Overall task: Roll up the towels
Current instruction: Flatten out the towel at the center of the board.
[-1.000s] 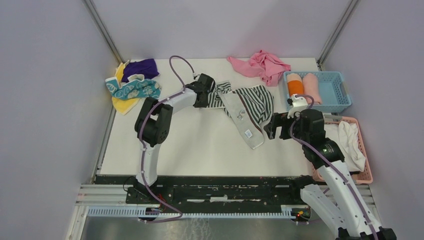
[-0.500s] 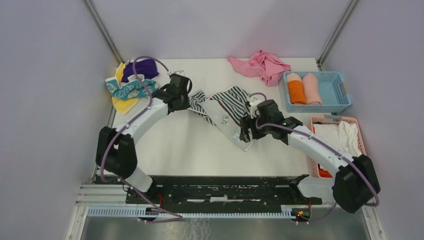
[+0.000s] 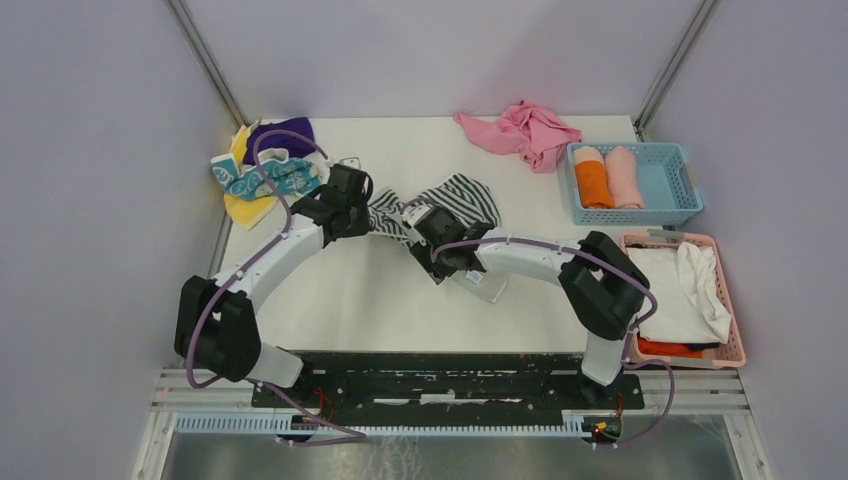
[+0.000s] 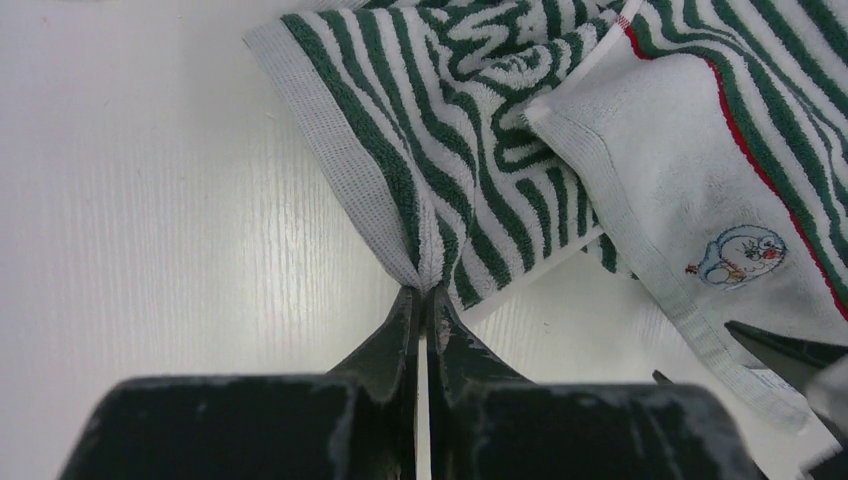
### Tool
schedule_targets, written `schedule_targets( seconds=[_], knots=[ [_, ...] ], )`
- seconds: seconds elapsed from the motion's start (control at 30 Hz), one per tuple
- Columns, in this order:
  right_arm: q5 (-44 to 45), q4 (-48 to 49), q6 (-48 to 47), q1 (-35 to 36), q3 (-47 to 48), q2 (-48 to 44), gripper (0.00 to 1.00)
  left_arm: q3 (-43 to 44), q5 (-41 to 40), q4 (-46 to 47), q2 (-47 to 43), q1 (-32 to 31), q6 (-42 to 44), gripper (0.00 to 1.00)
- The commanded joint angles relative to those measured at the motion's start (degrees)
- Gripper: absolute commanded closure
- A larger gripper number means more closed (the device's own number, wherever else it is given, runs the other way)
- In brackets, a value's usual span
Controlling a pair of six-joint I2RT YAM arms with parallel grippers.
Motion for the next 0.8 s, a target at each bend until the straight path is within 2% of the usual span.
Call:
schedule_targets(
  seconds=[0.0, 0.17, 0.23, 0.3, 0.47, 0.5, 0.77],
  knots=[
    [7.90, -0.08, 0.08, -0.42, 2.91, 3.22, 0.40, -0.98, 0.83, 1.79, -3.58, 1.15, 1.89, 0.97],
    [10.52, 0.08, 0.67, -0.53, 2.98, 7.44, 0.42, -1.77, 1.68, 1.95, -4.28, 2.43, 2.38, 0.97],
    [10.00, 0.07, 1.20, -0.51, 3.31, 8.92, 0.45, -1.87, 1.55, 1.89, -4.59, 2.54, 2.68, 0.97],
    [9.65, 0.15, 2.15, -1.11, 3.28, 9.84, 0.56, -1.88, 1.05, 1.34, -4.87, 3.18, 3.09, 0.97],
    [6.40, -0.16, 4.08, -5.64, 3.19, 4.76, 0.96, -0.03, 3.24, 0.80, -6.61, 8.78, 5.00, 0.97],
    [6.33, -0.82, 4.17, -6.96, 3.82, 2.65, 0.99, 1.21, 3.56, 0.56, -6.95, 10.25, 5.51, 0.97],
    [5.31, -6.05, 3.99, -24.83, 10.52, -14.96, 0.99, 17.60, 5.34, -2.16, -5.69, 22.25, 7.24, 0.97]
  ],
)
